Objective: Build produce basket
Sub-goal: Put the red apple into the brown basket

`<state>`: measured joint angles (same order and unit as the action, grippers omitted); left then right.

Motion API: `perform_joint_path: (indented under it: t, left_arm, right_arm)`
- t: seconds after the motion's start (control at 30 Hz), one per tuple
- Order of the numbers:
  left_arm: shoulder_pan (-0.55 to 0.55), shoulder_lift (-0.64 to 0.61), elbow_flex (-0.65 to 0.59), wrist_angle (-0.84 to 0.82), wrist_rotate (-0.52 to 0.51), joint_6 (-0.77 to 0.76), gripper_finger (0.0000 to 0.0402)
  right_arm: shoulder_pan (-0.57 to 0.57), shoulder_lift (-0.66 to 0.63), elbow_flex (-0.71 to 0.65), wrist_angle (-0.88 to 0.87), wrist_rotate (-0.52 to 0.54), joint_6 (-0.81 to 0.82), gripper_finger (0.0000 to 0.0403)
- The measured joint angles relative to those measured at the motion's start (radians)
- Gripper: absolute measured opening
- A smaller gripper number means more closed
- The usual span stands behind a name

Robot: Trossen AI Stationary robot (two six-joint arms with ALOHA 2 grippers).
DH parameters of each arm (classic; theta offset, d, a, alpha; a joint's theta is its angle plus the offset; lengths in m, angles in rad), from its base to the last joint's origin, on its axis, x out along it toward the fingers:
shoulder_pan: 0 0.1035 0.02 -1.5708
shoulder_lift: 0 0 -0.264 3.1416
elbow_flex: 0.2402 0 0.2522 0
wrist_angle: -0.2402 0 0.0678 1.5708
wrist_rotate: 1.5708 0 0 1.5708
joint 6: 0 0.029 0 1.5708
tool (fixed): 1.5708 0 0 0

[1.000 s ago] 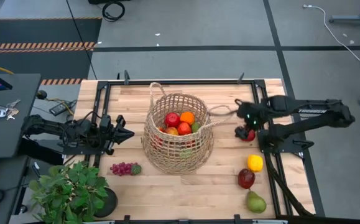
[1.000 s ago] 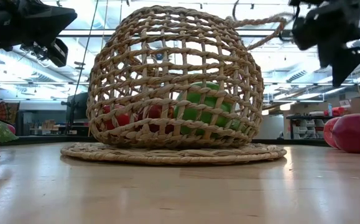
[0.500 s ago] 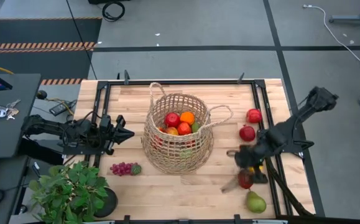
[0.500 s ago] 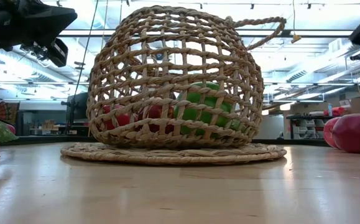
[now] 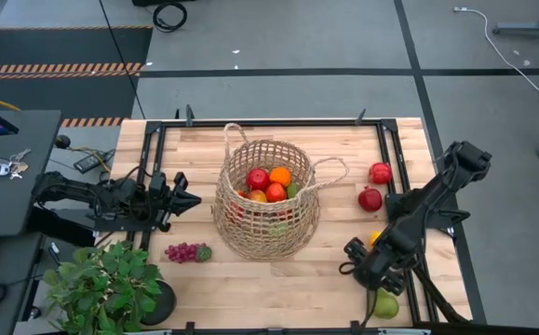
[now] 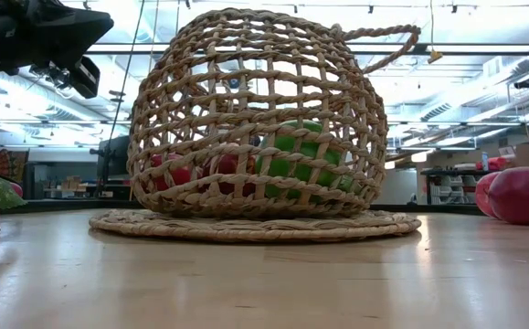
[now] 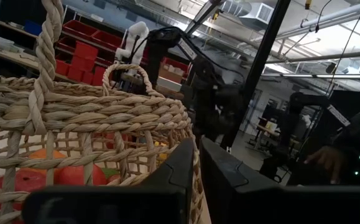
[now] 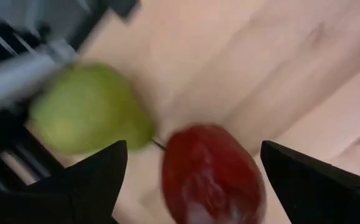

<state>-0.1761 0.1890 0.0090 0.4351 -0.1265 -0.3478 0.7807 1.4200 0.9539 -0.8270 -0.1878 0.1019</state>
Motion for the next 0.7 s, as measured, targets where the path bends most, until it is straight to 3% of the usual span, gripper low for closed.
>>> perform_joint_path:
  t: [0.37,0.7]
  left_arm:
    - [0.0,0.0,0.0,0.0,0.0,0.0,0.0032]
    - [0.0,0.0,0.0,-0.001,0.0,0.0,0.0029]
  right_arm:
    - [0.004,0.156,-0.085,-0.105,0.042,-0.069,0.0373]
    - [-0.034,0.17,-0.111,-0.081,0.037,-0.103,0.0362]
